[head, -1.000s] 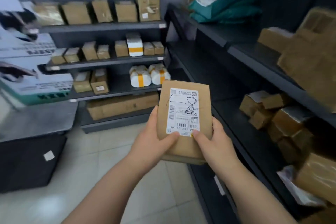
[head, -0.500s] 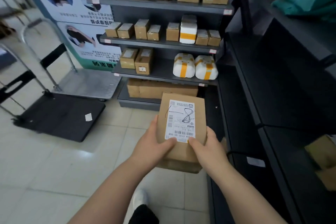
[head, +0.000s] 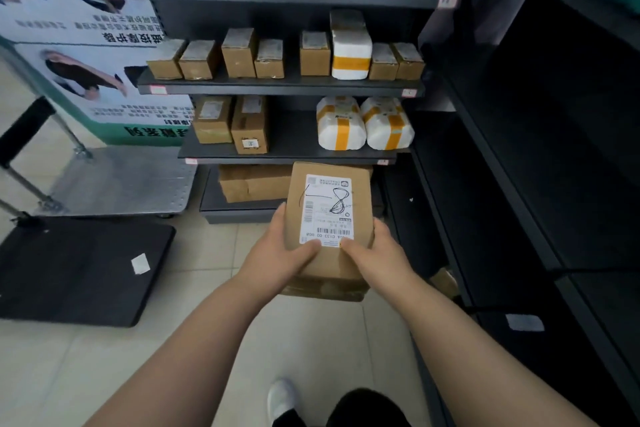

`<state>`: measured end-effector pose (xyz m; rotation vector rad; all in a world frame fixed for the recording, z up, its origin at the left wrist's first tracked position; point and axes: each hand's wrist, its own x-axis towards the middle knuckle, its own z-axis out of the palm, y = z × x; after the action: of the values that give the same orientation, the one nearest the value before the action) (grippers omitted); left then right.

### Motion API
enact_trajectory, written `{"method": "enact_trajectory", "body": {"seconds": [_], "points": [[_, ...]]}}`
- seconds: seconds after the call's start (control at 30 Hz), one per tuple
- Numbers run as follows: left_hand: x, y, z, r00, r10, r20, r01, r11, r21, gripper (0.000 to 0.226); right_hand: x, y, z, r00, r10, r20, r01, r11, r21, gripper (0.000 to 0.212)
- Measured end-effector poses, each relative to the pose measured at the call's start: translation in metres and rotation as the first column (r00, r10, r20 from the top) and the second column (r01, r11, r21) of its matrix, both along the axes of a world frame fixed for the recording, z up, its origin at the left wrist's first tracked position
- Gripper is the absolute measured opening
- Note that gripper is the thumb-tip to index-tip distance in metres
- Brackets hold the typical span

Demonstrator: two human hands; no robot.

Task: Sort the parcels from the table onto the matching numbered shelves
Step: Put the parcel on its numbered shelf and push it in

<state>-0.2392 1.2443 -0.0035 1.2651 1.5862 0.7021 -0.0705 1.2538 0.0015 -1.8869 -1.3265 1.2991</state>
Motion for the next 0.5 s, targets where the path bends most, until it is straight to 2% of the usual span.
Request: {"method": "enact_trajectory", "body": {"seconds": [0.1,0.5], "points": [[-0.019,0.031,-0.009,1.000,0.005,0.019,-0.005,1.000,0.006,0.075,-0.019,0.033,-0.006,1.000,-0.019,-0.007,0.019,1.000,-0.009,0.060],[-0.050,0.176,-0.074,0.997,0.075,-0.013,-0.075,0.994,-0.083,0.078,-0.053,0.195,-0.068,0.999,0.031,-0.041,-0.037,0.988,-0.151,0.059]]}}
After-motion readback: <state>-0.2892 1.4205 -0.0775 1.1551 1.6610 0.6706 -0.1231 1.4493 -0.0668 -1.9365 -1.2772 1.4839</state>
